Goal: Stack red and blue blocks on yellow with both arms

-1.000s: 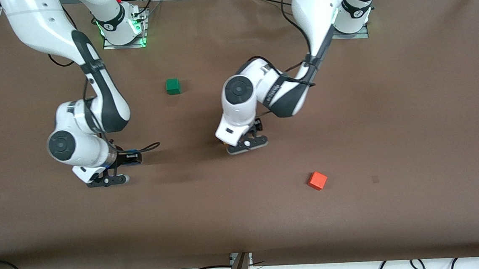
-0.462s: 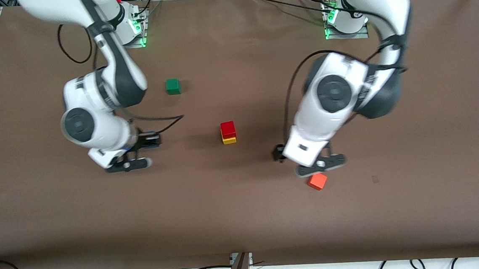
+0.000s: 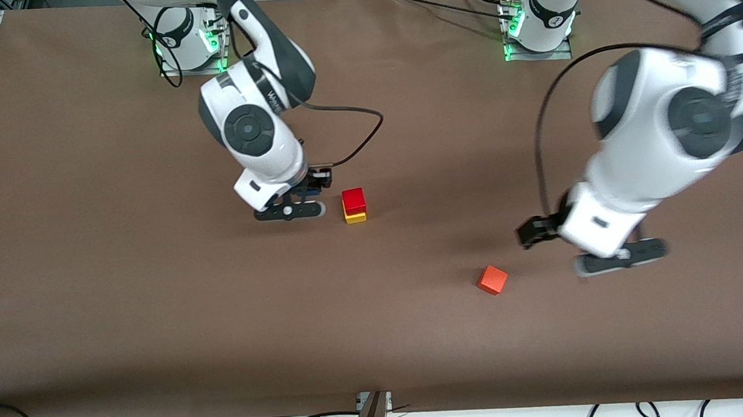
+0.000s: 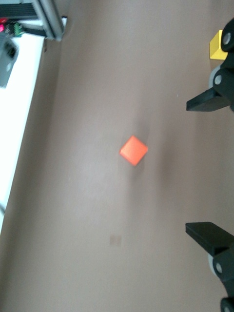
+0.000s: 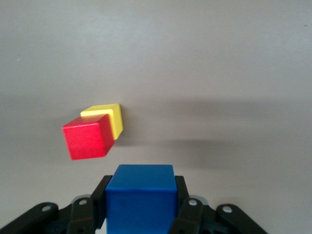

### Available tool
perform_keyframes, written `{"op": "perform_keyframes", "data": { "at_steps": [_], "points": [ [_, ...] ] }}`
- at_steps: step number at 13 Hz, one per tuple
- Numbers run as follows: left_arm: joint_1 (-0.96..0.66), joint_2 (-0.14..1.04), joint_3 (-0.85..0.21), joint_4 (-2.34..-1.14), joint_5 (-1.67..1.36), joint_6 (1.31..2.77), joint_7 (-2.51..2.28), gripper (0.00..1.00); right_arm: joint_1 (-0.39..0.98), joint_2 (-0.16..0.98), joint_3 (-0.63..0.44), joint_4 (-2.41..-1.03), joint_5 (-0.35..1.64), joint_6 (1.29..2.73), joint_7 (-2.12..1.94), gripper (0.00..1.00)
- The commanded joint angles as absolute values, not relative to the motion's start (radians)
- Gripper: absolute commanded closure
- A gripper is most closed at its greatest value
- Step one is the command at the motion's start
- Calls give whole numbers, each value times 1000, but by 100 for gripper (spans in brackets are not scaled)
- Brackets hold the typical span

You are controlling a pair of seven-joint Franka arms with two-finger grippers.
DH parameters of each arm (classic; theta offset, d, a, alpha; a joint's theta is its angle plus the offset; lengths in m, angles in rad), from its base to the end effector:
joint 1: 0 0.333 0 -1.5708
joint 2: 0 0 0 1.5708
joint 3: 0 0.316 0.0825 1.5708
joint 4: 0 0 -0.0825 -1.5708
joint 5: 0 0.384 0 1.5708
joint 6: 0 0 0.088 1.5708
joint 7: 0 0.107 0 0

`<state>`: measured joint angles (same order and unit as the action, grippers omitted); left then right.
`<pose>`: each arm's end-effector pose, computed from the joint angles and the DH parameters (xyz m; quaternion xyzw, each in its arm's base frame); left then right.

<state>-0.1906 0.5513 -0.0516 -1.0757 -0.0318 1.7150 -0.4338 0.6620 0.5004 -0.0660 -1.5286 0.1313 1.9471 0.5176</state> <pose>0.7015 -0.1655 0.5214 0.9934 0.1015 0.0322 0.0422 0.5575 0.3965 0.3618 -0.9981 -0.0160 0.0574 0.0162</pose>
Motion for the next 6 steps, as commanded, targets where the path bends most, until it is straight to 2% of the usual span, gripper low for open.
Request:
{"op": "perform_keyframes", "data": {
  "at_steps": [1,4,6],
  "points": [
    [-82,488,-68,-1097,-80,1684,-373,0,713,540,-80,-1491,127,1998,547,61],
    [20,468,-67,-1097,-109,1629,-244,0,729,564,-77,-1488,133,2046,561,60],
    [26,450,-55,-1097,-101,1599,-235,0,735,574,-77,-1486,135,2086,561,60]
  ]
}}
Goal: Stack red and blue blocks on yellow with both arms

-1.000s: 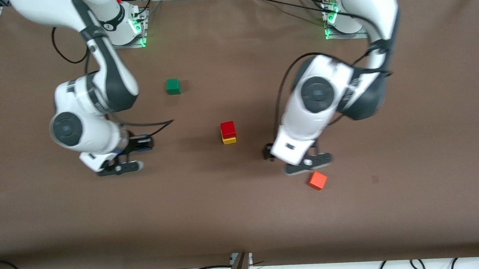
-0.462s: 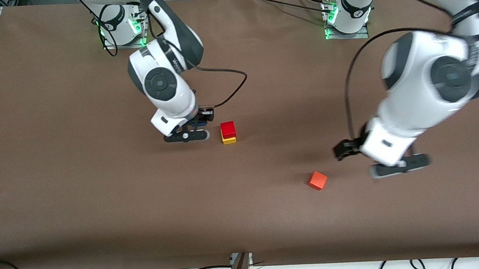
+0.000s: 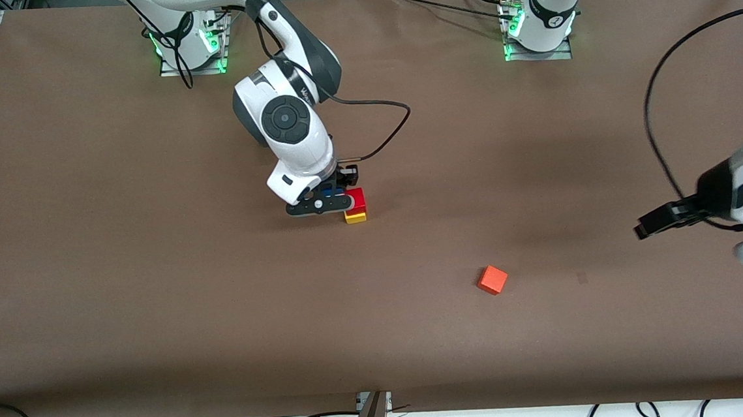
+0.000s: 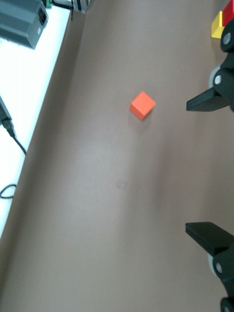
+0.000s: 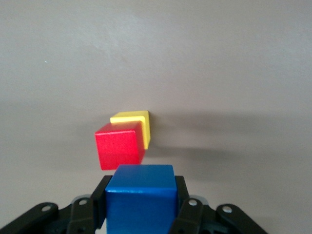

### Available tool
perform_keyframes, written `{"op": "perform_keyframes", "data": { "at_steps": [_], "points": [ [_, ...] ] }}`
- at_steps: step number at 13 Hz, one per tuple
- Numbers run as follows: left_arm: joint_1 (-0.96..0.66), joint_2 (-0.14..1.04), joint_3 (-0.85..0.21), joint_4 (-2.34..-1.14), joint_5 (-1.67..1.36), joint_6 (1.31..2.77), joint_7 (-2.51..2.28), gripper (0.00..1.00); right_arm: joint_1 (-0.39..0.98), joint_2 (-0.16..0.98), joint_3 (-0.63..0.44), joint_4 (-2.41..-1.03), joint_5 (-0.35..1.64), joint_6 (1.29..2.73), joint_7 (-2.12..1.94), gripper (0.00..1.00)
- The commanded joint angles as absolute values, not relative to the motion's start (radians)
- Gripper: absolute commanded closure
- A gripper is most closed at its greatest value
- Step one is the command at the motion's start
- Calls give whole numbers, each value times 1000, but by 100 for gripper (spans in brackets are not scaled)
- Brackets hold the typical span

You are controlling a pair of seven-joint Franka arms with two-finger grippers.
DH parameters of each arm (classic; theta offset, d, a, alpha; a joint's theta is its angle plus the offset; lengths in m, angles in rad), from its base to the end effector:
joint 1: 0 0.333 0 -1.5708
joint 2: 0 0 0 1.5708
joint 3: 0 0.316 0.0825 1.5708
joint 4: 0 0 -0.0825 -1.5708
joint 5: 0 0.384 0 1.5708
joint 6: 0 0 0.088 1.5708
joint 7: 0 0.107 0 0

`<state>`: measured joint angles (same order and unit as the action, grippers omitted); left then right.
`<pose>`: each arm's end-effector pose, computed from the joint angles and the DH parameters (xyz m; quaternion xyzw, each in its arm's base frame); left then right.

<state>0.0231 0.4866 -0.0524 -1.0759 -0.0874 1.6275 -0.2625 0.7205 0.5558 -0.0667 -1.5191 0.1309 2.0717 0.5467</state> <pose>0.6984 -0.0196 0.5593 0.9906 0.1205 0.0244 0.0600 0.5477 0.4372 0.3382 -0.9988 -0.0270 0.0231 0.0324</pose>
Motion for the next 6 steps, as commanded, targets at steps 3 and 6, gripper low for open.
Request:
{"op": "perform_keyframes", "data": {
  "at_steps": [3,6],
  "points": [
    [46,425,-51,-1097,-95,1484,-230,0,753,607,-78,-1428,126,2099,577,60],
    [37,370,-61,-1132,-32,1467,-230,0,756,633,-80,-1402,97,2099,575,60]
  ]
}}
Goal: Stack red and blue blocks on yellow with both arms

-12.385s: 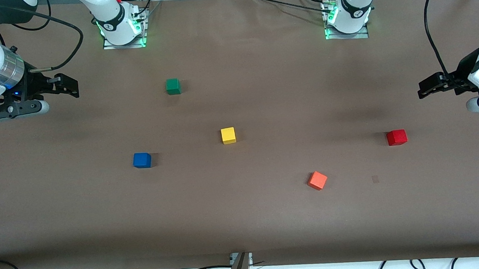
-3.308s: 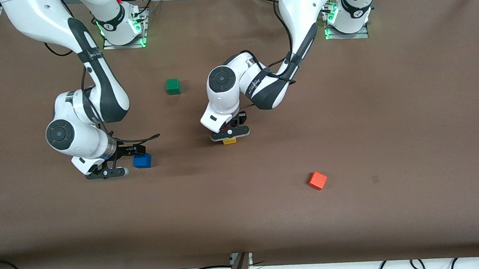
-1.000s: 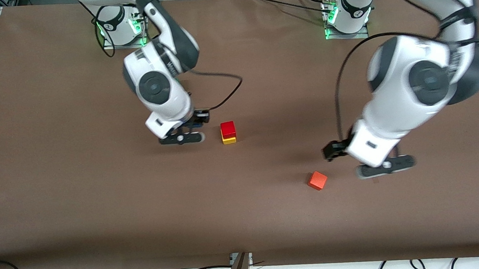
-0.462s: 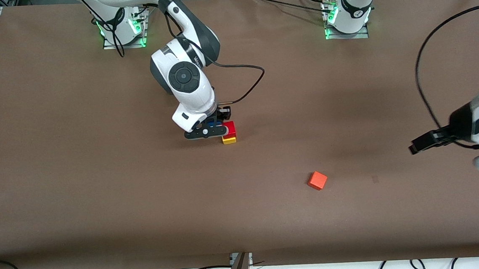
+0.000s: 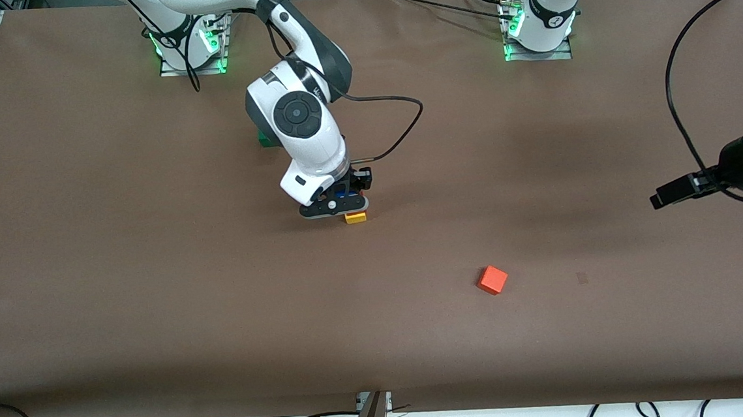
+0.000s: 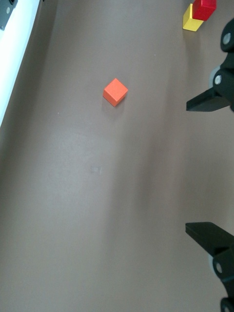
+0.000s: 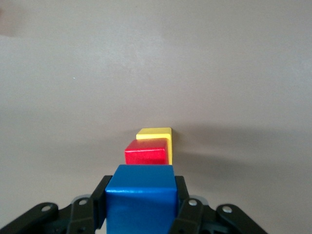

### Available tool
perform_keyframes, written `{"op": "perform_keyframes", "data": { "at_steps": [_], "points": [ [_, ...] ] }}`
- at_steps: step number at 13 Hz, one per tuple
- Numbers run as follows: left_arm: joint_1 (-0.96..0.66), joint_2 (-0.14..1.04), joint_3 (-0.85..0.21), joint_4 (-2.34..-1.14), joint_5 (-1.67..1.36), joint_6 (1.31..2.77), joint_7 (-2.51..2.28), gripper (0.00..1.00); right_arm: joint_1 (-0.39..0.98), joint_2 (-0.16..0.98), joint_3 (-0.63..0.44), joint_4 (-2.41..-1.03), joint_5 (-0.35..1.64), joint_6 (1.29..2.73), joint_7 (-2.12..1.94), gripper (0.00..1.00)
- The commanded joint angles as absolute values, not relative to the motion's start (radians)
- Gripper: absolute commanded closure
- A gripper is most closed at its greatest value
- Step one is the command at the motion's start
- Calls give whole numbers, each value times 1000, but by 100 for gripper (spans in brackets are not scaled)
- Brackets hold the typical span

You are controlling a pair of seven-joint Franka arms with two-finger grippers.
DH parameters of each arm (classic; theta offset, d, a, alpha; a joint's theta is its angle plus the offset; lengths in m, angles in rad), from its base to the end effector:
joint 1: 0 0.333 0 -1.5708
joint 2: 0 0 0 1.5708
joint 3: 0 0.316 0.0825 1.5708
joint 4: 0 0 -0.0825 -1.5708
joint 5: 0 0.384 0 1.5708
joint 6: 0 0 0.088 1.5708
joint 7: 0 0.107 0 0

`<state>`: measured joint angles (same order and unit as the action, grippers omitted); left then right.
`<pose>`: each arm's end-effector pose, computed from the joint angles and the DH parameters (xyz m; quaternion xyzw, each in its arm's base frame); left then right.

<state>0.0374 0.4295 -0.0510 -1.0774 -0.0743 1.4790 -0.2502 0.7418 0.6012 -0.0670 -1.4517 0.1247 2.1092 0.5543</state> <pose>0.6693 -0.0092 0.5842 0.9919 0.1171 -0.0197 0.0455 0.5525 0.4607 0.3410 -0.9983 -0.0362 -0.0031 0.0458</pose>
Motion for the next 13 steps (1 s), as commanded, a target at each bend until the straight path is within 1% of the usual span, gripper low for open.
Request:
{"op": "perform_keyframes", "data": {
  "at_steps": [1,2,4,6,10,11,13],
  "points": [
    [28,314,-64,-1194,1,1466,-229,0,758,638,-80,-1402,86,2102,575,60],
    [23,255,-64,-1269,17,1471,-229,0,758,644,-80,-1402,84,2106,575,60],
    [17,187,-64,-1371,17,1480,-225,0,758,653,-80,-1396,62,2109,574,60],
    [17,146,-67,-1439,15,1523,-222,0,765,673,-80,-1376,57,2108,577,60],
    [0,104,-66,-1499,17,1549,-222,0,796,689,-83,-1370,40,2103,581,60],
    [-2,86,-67,-1531,17,1571,-222,0,802,689,-83,-1370,37,2103,600,60],
    [-2,89,-67,-1536,17,1574,-222,0,802,689,-83,-1370,28,2102,606,60]
  ]
}}
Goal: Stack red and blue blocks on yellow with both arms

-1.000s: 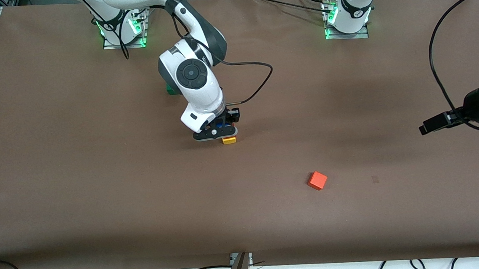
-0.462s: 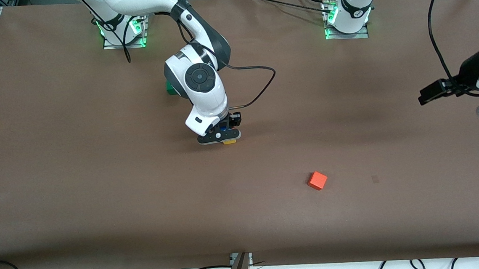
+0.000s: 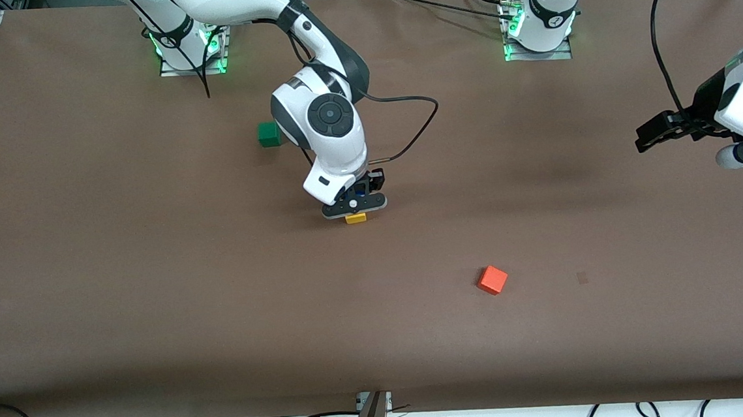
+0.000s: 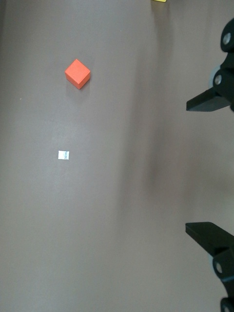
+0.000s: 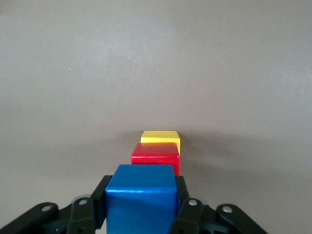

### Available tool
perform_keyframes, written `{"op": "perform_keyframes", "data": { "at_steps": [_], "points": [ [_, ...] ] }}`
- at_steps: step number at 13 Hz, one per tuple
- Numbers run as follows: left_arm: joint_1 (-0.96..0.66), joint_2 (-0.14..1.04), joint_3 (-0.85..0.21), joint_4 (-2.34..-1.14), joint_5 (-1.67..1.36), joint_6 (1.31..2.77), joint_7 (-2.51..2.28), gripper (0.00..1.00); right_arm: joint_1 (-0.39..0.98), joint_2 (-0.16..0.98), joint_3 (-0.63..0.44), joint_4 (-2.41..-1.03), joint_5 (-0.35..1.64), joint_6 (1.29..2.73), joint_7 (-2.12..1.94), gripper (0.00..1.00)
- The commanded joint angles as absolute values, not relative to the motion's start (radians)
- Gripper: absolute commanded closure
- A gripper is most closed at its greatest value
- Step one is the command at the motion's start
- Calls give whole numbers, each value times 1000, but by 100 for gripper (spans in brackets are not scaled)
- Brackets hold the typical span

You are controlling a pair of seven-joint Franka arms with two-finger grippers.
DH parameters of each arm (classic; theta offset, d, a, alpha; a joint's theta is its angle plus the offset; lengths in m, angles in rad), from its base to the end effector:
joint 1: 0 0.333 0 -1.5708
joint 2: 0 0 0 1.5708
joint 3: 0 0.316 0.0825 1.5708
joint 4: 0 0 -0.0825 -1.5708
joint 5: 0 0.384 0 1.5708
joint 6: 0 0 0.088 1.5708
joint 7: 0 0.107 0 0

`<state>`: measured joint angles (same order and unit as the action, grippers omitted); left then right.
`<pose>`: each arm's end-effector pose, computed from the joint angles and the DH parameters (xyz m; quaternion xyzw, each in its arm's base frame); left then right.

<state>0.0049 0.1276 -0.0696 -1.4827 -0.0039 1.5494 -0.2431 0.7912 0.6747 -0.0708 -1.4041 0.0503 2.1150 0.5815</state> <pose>0.5892 -0.0360 0.5912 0.9955 0.0892 -0.0309 0.0017 0.5397 0.4905 0.3106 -0.9977 -0.0649 -0.0152 0.0113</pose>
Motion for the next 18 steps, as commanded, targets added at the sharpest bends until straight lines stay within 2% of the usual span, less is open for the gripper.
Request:
{"op": "perform_keyframes", "data": {
  "at_steps": [1,12,14,15,17,18],
  "points": [
    [-2,101,-66,-1526,17,1574,-222,0,802,689,-84,-1370,26,2100,606,60],
    [2,129,-67,-1499,14,1575,-222,0,804,704,-84,-1373,-2,2106,650,59],
    [5,132,-67,-1499,12,1575,-222,0,804,710,-84,-1373,-2,2108,655,51],
    [3,133,-67,-1488,12,1575,-222,0,804,710,-84,-1373,-2,2109,655,40],
    [-2,146,-67,-1473,12,1575,-224,0,801,706,-84,-1370,6,2106,650,0],
    [-2,147,-67,-1467,12,1575,-225,0,801,700,-86,-1367,6,2099,649,0]
  ]
}}
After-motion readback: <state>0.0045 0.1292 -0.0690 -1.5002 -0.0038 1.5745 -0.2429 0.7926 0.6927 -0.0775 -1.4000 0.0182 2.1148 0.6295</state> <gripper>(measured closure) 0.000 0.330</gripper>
